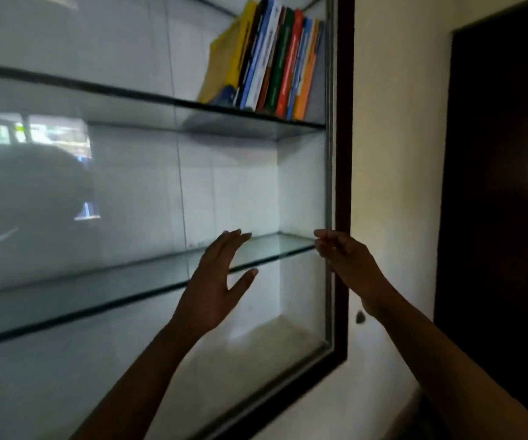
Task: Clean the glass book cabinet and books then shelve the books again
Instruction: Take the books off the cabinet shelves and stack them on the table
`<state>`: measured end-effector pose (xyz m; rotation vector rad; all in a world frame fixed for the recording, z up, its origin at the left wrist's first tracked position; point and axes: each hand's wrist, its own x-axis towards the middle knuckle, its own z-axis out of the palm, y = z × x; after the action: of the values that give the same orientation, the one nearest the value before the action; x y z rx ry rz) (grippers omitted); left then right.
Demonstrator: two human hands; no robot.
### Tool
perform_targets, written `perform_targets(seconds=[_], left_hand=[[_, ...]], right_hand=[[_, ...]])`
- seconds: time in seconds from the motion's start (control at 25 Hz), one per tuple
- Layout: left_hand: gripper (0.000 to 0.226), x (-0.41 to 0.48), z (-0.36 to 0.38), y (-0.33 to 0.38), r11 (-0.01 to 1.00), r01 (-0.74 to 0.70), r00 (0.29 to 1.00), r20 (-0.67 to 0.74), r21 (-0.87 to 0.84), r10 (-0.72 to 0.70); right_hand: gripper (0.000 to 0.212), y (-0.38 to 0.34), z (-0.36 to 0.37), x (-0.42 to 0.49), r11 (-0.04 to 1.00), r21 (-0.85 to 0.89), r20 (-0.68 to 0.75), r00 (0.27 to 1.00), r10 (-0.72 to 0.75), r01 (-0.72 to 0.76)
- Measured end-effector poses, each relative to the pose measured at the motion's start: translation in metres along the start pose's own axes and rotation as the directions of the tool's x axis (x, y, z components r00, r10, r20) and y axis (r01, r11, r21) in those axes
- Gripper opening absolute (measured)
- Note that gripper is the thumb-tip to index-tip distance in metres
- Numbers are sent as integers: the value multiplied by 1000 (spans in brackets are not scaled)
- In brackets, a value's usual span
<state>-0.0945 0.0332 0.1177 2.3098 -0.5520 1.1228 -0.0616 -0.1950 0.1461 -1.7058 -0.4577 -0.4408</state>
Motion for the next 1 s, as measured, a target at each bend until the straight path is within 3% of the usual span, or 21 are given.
perform_targets(seconds=[0.24, 0.36, 0.48, 0.56, 0.72, 0.84, 0.92, 1.0], left_hand=[[56, 171, -16, 4, 960, -187, 934, -264, 209, 239], [54, 240, -37, 6, 911, -182, 859, -391, 371, 331], [54, 289, -55, 5, 880, -135, 840, -419, 456, 346], [48, 321, -61, 5, 900, -108, 816, -480, 421, 323], [42, 372, -67, 20, 993, 15, 821, -568, 118, 56], [40, 381, -63, 16, 987, -10, 798, -594, 159, 104], [38, 381, -63, -1, 995, -21, 770, -633, 93, 75], [30, 383, -70, -17, 999, -18, 727, -686, -39, -14]], right_hand=[[18, -51, 5, 156, 943, 105, 25, 947, -321, 317], [21, -83, 7, 227, 867, 156, 71, 870, -487, 473], [19, -108, 4, 281, 785, 170, 72, 787, -613, 596], [20, -123, 1, 315, 710, 163, 36, 715, -698, 685], [24, -170, -3, 369, 565, 140, -49, 575, -816, 813], [31, -208, 5, 398, 429, -69, -87, 423, -902, 900], [33, -230, 13, 414, 413, -209, -46, 413, -910, 886], [33, -245, 21, 421, 429, -396, 30, 478, -878, 812]])
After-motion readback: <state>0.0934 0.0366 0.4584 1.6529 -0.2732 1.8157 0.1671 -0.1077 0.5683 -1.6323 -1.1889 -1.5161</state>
